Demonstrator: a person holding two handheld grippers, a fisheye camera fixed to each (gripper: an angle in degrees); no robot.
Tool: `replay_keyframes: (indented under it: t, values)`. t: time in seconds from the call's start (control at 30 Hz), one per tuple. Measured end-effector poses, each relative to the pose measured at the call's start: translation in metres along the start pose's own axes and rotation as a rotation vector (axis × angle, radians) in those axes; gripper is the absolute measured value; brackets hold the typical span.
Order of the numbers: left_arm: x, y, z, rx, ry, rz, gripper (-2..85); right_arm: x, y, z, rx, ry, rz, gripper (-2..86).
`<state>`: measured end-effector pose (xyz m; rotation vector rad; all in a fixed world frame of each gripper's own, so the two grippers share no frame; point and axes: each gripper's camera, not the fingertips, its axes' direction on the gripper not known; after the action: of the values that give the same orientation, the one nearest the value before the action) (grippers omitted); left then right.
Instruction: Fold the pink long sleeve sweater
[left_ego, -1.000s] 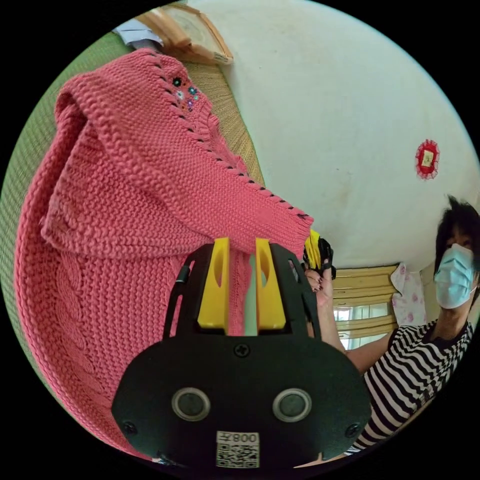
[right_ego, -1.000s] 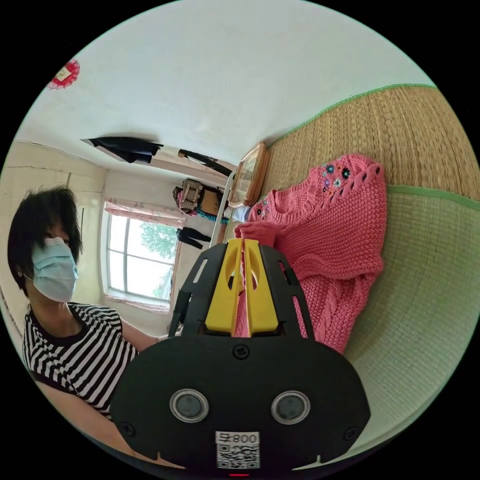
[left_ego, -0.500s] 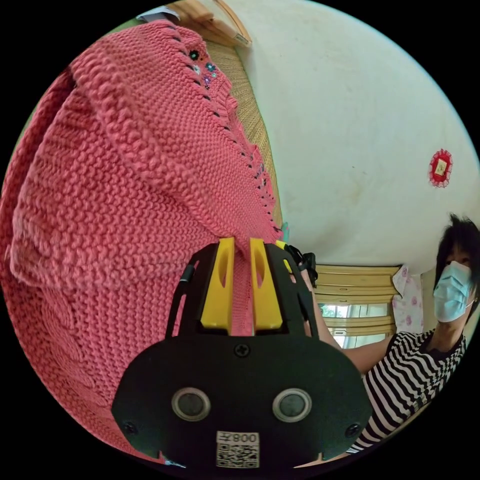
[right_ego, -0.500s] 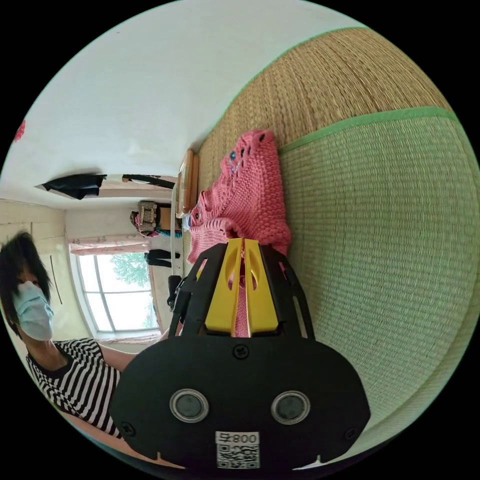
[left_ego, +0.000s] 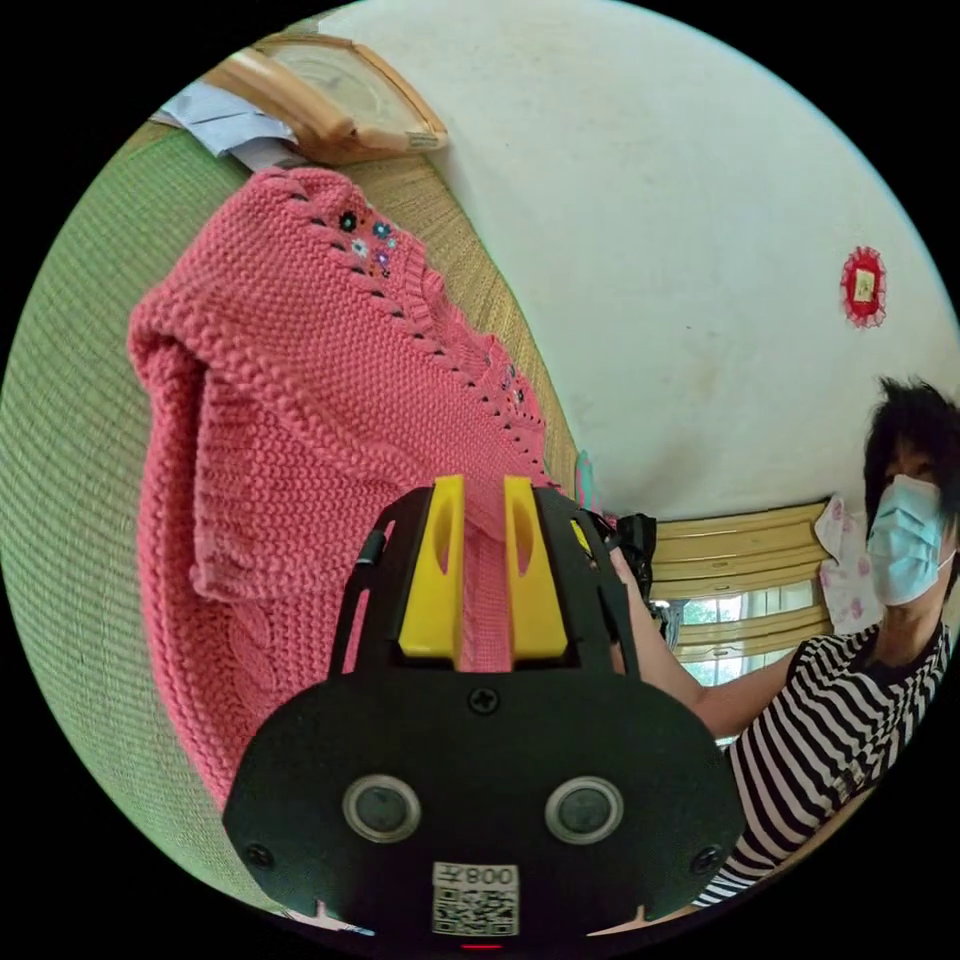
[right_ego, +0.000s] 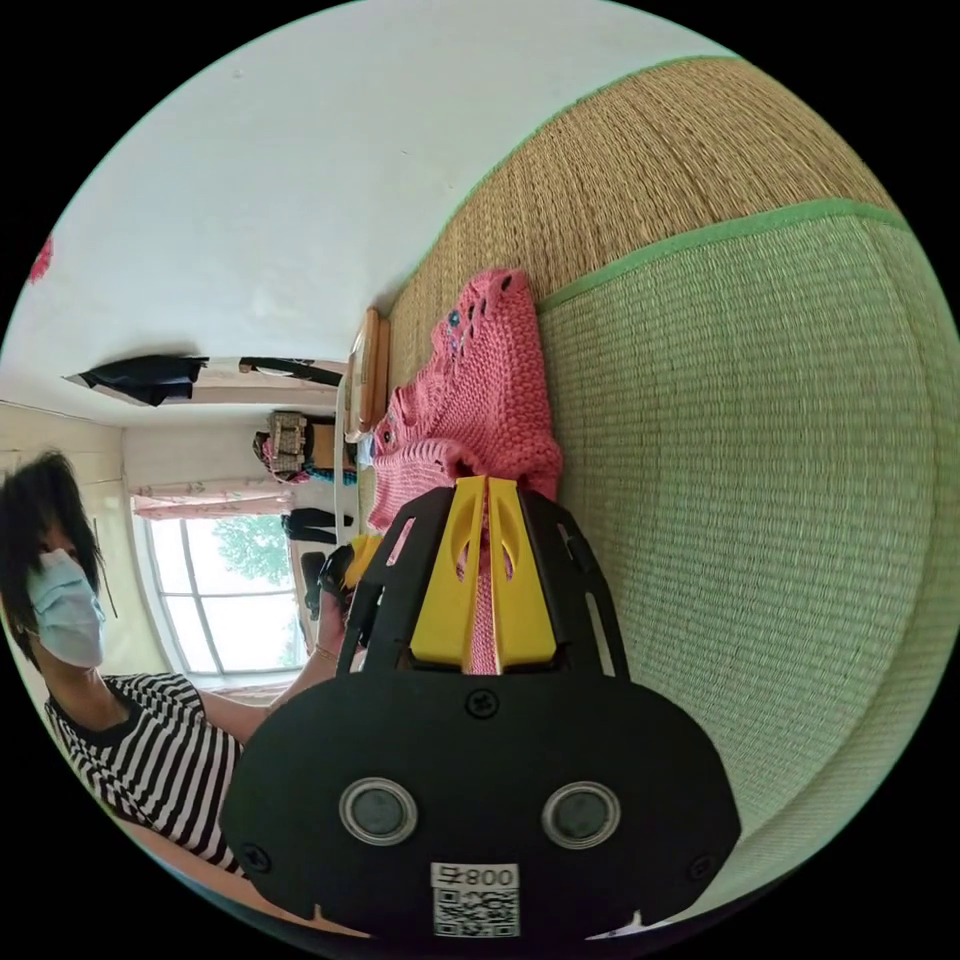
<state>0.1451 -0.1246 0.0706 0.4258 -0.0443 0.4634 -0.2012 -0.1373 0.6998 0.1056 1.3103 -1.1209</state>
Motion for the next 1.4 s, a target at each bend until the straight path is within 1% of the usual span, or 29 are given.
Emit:
replay_keyframes:
  t: [0.13, 0.2, 0.23, 0.3, 0.4, 0.47, 0.53, 0.6, 0.67, 0.7, 0.73, 0.77, 0.83, 0.9, 0.97, 1.03, 1.1, 1.23, 1.3, 1.33, 1.4]
  values:
    - [-0.014, -0.001, -0.025, 0.078, -0.077, -0.010, 5.8, 0.005, 0.007, -0.002, -0.002, 0.031, -0.007, 0.2]
    - [-0.031, -0.001, -0.029, 0.036, -0.189, -0.038, 3.3, 0.014, 0.010, 0.004, -0.025, 0.043, 0.013, 0.1]
    - [-0.035, -0.001, -0.029, 0.022, -0.195, -0.044, 2.9, 0.020, 0.012, 0.007, -0.031, 0.041, 0.021, 0.1]
    - [-0.041, 0.005, -0.036, 0.034, -0.128, -0.068, 1.7, 0.027, 0.017, 0.005, -0.005, 0.041, 0.045, 0.0]
    - [-0.028, 0.011, -0.052, 0.065, -0.148, -0.022, 1.2, 0.030, 0.030, -0.009, 0.074, 0.017, 0.036, 0.0]
    - [-0.021, 0.012, -0.061, 0.095, -0.138, 0.017, 1.0, 0.018, 0.042, -0.012, 0.114, 0.006, -0.029, 0.0]
    - [-0.020, 0.010, -0.066, 0.107, -0.170, 0.033, 0.8, 0.002, 0.047, 0.004, 0.061, 0.085, -0.114, 0.0]
    - [-0.026, 0.007, -0.066, 0.090, -0.249, 0.027, 0.6, -0.011, 0.050, 0.031, -0.018, 0.182, -0.198, 0.0]
    - [-0.037, 0.008, -0.062, 0.039, -0.341, -0.008, 0.5, -0.013, 0.055, 0.073, -0.138, 0.337, -0.280, 0.1]
    - [-0.041, 0.010, -0.062, 0.049, -0.294, -0.002, 0.5, -0.010, 0.057, 0.084, -0.166, 0.400, -0.288, 0.1]
    - [-0.042, 0.012, -0.063, 0.051, -0.287, -0.013, 0.4, -0.006, 0.062, 0.100, -0.206, 0.472, -0.302, 0.1]
    - [-0.041, 0.013, -0.067, 0.044, -0.288, -0.021, 0.4, -0.007, 0.067, 0.101, -0.172, 0.482, -0.313, 0.1]
    - [-0.033, 0.016, -0.075, 0.044, -0.301, 0.002, 0.4, -0.010, 0.071, 0.102, -0.185, 0.506, -0.318, 0.1]
    - [-0.024, 0.019, -0.087, 0.057, -0.348, 0.052, 0.4, -0.018, 0.078, 0.097, -0.131, 0.507, -0.361, 0.1]
    - [-0.029, 0.019, -0.091, 0.040, -0.381, 0.044, 0.4, -0.028, 0.078, 0.097, -0.080, 0.547, -0.420, 0.1]
    - [-0.041, 0.020, -0.089, 0.000, -0.357, 0.020, 0.5, -0.026, 0.071, 0.106, -0.067, 0.577, -0.436, 0.1]
    - [-0.047, 0.024, -0.096, 0.004, -0.313, 0.009, 0.7, -0.012, 0.061, 0.125, -0.130, 0.617, -0.422, 0.1]
    - [-0.036, 0.040, -0.116, 0.005, -0.272, 0.021, 1.5, 0.010, 0.056, 0.119, -0.137, 0.504, -0.347, 0.2]
    - [-0.033, 0.064, -0.131, -0.042, -0.229, 0.025, 3.1, 0.012, 0.068, 0.107, -0.108, 0.491, -0.345, 0.3]
    - [-0.033, 0.072, -0.135, -0.057, -0.220, 0.019, 3.7, 0.015, 0.080, 0.101, -0.121, 0.497, -0.349, 0.3]
    - [-0.038, 0.112, -0.153, -0.150, -0.234, -0.030, 6.7, 0.026, 0.101, 0.094, -0.172, 0.476, -0.333, 0.5]
